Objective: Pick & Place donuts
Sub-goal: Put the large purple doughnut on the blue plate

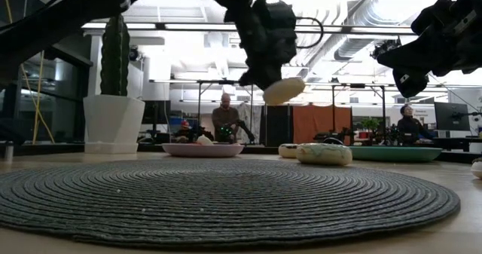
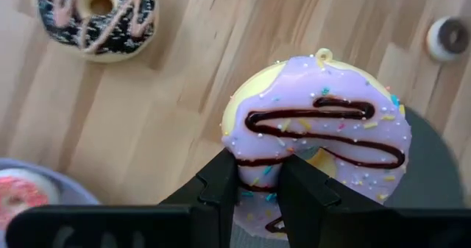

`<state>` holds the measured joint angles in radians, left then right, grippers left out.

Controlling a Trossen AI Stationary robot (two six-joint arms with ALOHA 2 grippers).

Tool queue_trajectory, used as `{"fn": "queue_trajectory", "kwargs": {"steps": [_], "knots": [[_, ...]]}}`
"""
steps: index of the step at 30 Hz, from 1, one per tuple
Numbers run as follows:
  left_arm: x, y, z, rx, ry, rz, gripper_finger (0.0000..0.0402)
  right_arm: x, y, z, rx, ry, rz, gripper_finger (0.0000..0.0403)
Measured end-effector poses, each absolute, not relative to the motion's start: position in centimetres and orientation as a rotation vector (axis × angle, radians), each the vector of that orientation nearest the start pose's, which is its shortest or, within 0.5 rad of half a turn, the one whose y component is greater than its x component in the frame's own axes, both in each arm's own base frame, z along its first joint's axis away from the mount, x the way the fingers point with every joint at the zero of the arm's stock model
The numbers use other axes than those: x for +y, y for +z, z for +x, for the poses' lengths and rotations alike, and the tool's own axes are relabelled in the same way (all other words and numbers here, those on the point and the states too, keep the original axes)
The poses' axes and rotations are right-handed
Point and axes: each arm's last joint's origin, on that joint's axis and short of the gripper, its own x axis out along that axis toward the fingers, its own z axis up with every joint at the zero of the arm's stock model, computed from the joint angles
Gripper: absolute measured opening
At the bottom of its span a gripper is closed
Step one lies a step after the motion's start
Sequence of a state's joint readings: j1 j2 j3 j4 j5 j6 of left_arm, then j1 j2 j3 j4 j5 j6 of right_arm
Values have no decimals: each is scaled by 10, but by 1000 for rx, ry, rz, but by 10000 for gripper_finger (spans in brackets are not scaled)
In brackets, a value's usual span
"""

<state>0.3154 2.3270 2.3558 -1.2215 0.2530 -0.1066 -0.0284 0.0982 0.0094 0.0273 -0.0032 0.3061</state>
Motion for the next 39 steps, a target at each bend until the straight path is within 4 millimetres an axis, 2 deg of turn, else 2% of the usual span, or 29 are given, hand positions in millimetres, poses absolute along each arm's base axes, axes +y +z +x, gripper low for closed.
{"fn": "queue_trajectory", "kwargs": {"steps": [5, 19, 30, 35, 39], "knots": [[134, 280, 456, 1152, 106, -378, 83, -3, 162, 103, 57, -34, 307, 0], [114, 280, 462, 1150, 15, -325, 83, -3, 162, 103, 57, -35, 307, 0], [87, 280, 466, 1163, -116, -248, 83, -3, 162, 103, 56, -43, 303, 0], [81, 281, 469, 1149, -128, -237, 83, -7, 163, 103, 28, -161, 167, 0], [75, 283, 475, 1098, -133, -230, 83, -7, 169, 103, -27, -169, 157, 0]]}}
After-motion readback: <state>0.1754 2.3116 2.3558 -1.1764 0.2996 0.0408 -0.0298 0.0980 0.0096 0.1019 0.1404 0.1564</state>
